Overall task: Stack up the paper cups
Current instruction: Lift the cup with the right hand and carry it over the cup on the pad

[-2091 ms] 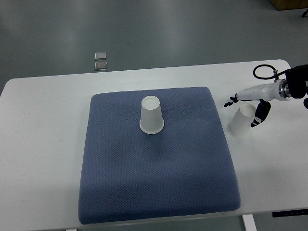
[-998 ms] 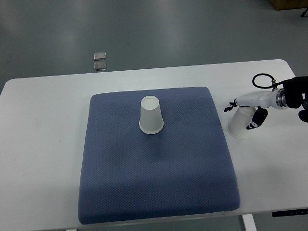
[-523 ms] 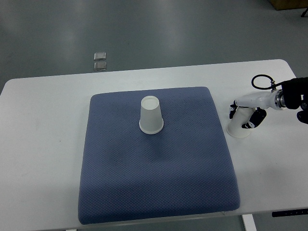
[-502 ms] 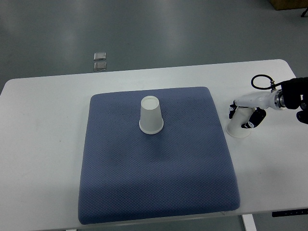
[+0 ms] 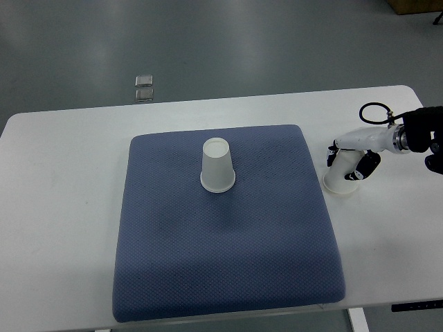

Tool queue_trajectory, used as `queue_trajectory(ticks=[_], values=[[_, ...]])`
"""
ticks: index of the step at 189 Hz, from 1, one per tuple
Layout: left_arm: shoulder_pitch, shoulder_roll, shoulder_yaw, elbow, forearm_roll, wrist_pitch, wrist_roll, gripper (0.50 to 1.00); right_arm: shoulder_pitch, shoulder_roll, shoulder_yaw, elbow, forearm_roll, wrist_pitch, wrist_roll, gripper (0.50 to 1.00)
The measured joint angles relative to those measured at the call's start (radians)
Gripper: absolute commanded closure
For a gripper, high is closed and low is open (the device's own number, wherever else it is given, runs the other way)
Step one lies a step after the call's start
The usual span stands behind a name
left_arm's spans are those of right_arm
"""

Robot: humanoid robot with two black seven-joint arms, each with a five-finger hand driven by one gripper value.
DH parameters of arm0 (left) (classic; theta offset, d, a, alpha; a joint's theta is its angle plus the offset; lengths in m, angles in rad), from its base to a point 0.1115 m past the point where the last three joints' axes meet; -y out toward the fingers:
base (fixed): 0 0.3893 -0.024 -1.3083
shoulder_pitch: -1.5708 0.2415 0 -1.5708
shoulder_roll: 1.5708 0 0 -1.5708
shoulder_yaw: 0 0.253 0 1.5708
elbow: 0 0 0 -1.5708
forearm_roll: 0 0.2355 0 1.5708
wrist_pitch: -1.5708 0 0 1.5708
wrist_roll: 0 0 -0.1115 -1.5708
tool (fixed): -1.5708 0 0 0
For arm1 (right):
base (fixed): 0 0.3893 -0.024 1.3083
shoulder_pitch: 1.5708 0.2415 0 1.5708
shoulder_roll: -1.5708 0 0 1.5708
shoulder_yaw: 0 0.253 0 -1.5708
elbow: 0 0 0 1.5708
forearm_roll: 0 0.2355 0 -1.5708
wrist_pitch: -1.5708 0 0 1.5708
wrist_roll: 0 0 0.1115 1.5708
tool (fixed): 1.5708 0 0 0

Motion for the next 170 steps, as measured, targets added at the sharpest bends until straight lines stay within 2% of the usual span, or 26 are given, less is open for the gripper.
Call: queue_trajectory(ticks=[43, 78, 137, 170], values=[[0.0, 0.0, 0.0, 0.0, 0.0, 0.0, 0.0, 0.5, 0.07, 0.0, 0.001, 0.005, 0.001, 0.012, 0.0, 0.912], [0.0, 0.0, 0.0, 0.0, 0.0, 0.0, 0.0, 0.5, 0.187, 0.005, 0.002, 0.012, 0.006, 0.071, 0.001, 0.912], [0.0, 0.0, 0.0, 0.0, 0.0, 0.0, 0.0, 0.5, 0.382, 0.118, 0.002, 0.065, 0.017, 0.147, 0.006, 0.908], [0.0, 0.0, 0.0, 0.0, 0.0, 0.0, 0.0, 0.5, 0.457, 0.165, 0.003, 0.142, 0.058, 0.195, 0.014, 0.906]])
